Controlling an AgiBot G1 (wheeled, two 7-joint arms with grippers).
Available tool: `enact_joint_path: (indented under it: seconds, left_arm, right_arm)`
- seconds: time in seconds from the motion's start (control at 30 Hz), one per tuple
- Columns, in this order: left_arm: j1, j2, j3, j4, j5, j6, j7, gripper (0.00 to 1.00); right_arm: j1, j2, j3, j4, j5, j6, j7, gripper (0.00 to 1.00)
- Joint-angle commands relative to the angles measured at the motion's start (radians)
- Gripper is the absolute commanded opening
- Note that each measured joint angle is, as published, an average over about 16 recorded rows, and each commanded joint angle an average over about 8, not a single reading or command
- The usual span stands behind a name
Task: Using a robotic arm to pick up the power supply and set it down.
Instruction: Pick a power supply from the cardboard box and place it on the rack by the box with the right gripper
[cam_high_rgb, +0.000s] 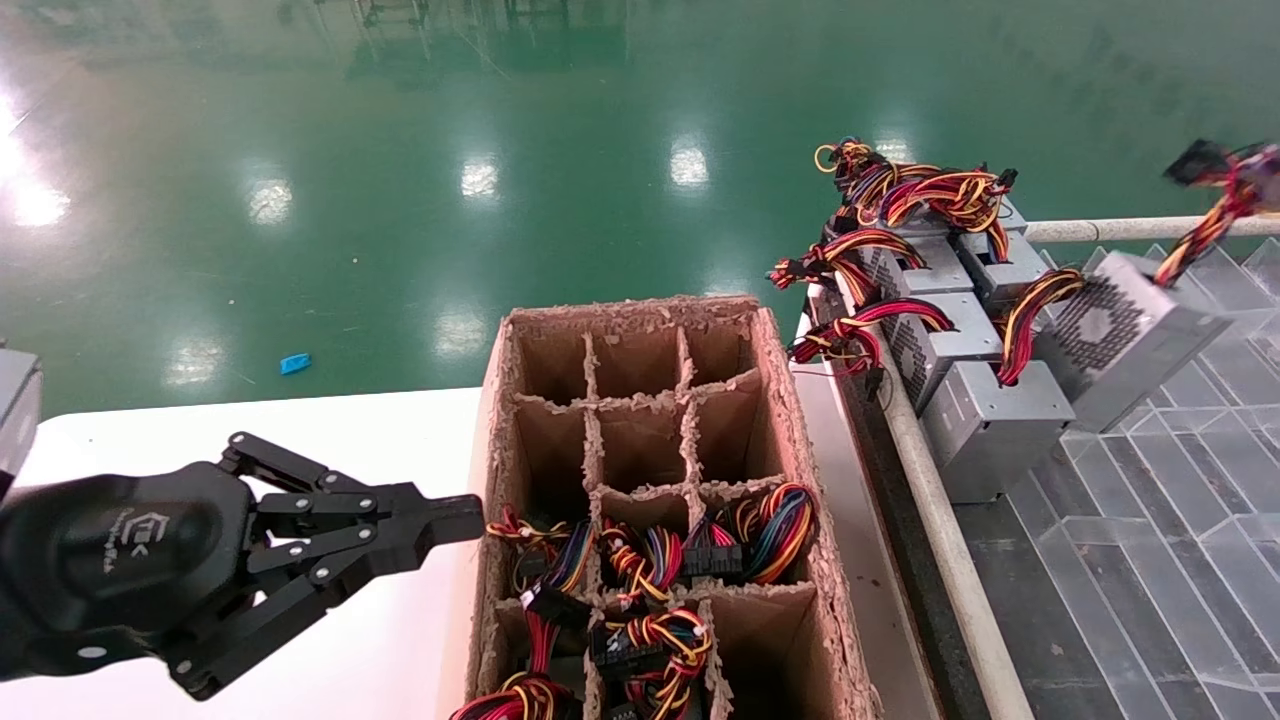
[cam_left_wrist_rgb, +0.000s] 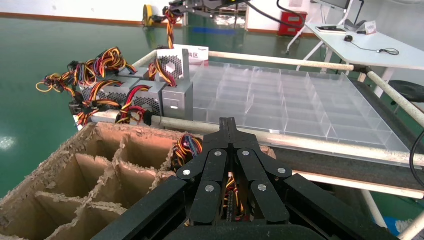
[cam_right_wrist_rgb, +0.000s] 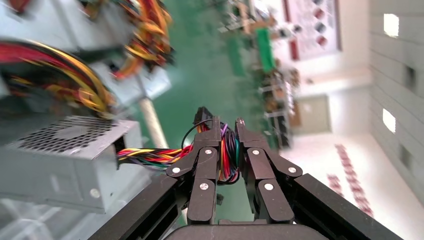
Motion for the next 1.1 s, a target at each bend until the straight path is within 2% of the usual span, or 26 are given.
enact_joint_path:
  seconds: [0.03, 0.23, 0.63, 0.83, 1.1]
  left_arm:
    - [0.000, 0.000, 0.000, 0.000, 0.000, 0.000, 0.000, 0.00]
    - [0.000, 0.000, 0.000, 0.000, 0.000, 0.000, 0.000, 0.00]
    - [0.000, 0.000, 0.000, 0.000, 0.000, 0.000, 0.000, 0.00]
    - [0.000, 0.000, 0.000, 0.000, 0.000, 0.000, 0.000, 0.00]
    - [0.000, 0.000, 0.000, 0.000, 0.000, 0.000, 0.000, 0.00]
  right_arm:
    - [-0.024, -0.009, 0.000, 0.001, -0.009, 0.061, -0.003, 0.00]
    - [-0.035, -0.035, -0.002, 0.006, -0.014, 0.091, -0.014, 0.00]
    - [-0.017, -0.012, 0.022, 0.009, 0.018, 0.027, -0.049, 0.00]
    - [-0.016, 0.006, 0.040, 0.010, 0.063, -0.044, -0.076, 0.00]
    - [-0.015, 0.012, 0.064, 0.006, 0.161, -0.204, -0.133, 0.00]
